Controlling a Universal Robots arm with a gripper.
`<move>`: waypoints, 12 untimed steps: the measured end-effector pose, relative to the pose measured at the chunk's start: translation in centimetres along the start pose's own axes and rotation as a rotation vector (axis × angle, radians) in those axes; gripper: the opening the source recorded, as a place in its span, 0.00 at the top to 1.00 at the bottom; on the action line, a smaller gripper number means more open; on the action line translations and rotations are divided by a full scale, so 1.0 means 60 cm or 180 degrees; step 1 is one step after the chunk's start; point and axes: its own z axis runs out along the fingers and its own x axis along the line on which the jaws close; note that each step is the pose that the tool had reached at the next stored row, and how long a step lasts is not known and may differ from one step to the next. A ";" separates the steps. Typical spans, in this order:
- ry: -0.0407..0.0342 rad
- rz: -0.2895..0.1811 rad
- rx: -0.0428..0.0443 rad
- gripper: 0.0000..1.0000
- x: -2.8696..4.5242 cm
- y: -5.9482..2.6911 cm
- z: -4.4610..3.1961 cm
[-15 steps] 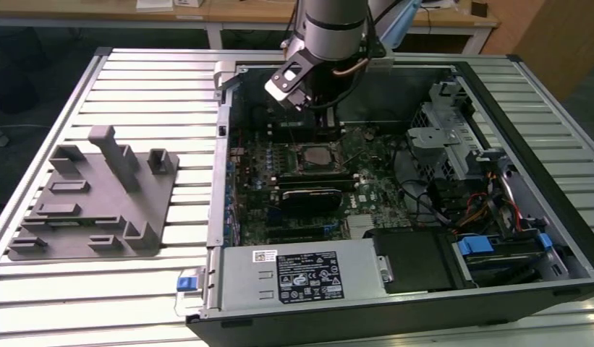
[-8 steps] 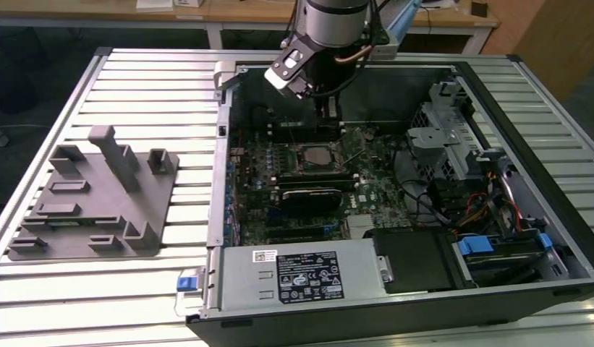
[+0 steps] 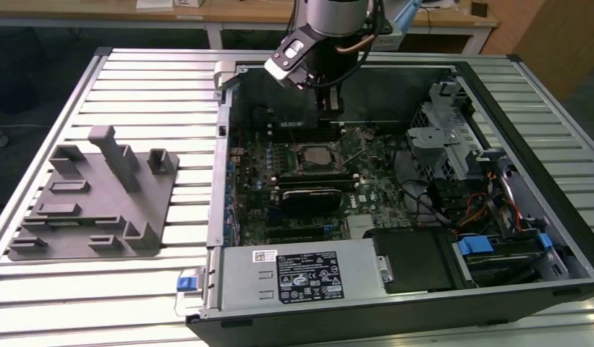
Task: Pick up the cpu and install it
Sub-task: 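Place the cpu into insertion slot, then close the cpu cover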
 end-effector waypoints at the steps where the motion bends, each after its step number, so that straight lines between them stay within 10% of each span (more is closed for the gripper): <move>1: 0.0000 0.0000 0.0000 0.89 0.000 0.000 0.000; 12: 0.0000 0.0000 0.0000 0.89 0.000 0.000 -0.002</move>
